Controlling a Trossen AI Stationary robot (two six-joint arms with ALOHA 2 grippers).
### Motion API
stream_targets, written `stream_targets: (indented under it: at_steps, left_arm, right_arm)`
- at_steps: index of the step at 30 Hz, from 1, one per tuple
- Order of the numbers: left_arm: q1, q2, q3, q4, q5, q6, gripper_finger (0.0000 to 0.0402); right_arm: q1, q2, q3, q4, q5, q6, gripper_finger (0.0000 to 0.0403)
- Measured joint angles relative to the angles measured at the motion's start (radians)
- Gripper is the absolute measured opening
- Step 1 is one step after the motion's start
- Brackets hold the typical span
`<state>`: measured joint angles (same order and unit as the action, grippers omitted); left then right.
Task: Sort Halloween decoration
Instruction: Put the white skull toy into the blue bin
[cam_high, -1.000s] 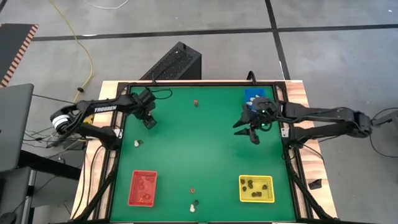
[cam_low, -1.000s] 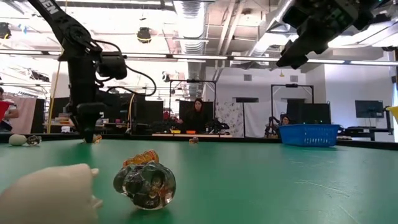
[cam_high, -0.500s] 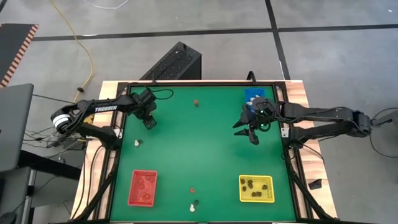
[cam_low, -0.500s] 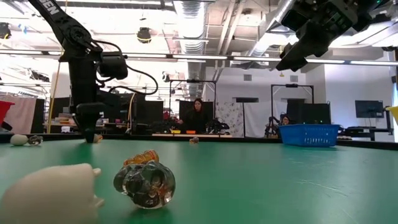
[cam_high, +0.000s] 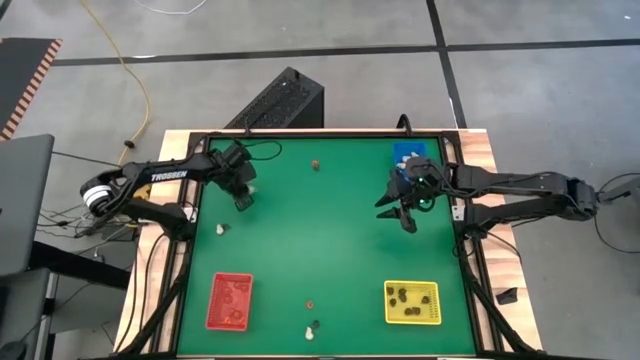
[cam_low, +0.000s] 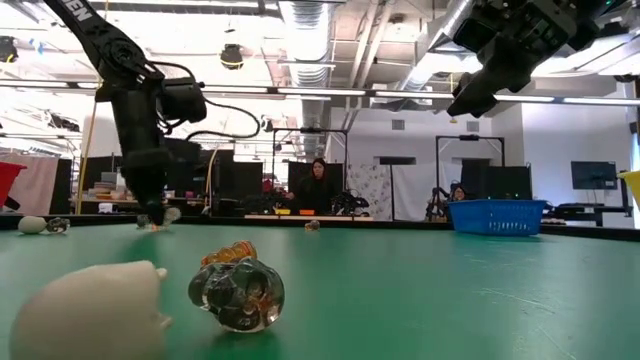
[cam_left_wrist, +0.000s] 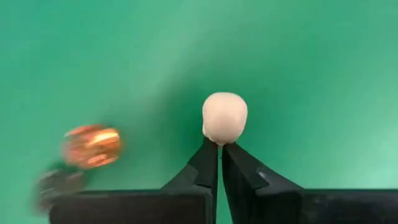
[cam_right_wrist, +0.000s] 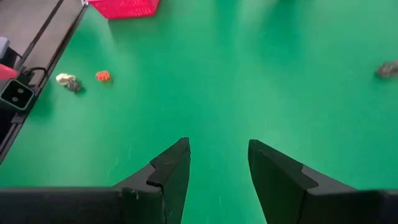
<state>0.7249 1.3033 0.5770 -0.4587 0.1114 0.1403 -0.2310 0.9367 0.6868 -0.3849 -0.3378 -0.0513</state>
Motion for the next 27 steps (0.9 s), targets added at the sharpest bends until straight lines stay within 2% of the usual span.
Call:
stream_targets:
  at_steps: [5,9,13,18,22,27]
  left_arm:
    - [-0.050,-0.029,0.000,0.072,0.207,-0.029,0.0001]
    - [-0.146,-0.027,0.000,0.268,0.262,-0.113,0.0000]
    - [-0.256,-0.006,0.000,0.454,0.237,-0.168,0.0000]
    - [-0.351,-0.008,0.001,0.470,0.162,-0.137,0.0008]
    - [-0.443,-0.008,0.001,0.434,0.148,-0.125,0.0051]
    - [-0.581,-0.007,0.001,0.454,-0.014,-0.036,0.0131]
  right_arm:
    - [0.000,0.000,0.000,-0.018,0.000,0.027,0.0193]
    - [0.000,0.000,0.000,-0.031,0.000,0.037,0.0193]
    - [0.000,0.000,0.000,-0.037,0.021,0.056,0.0193]
    - [0.000,0.000,0.000,-0.056,0.027,0.069,0.0193]
    - [0.002,0.000,0.000,-0.059,0.028,0.082,0.0193]
    - [0.002,0.000,0.000,-0.045,0.028,0.075,0.0193]
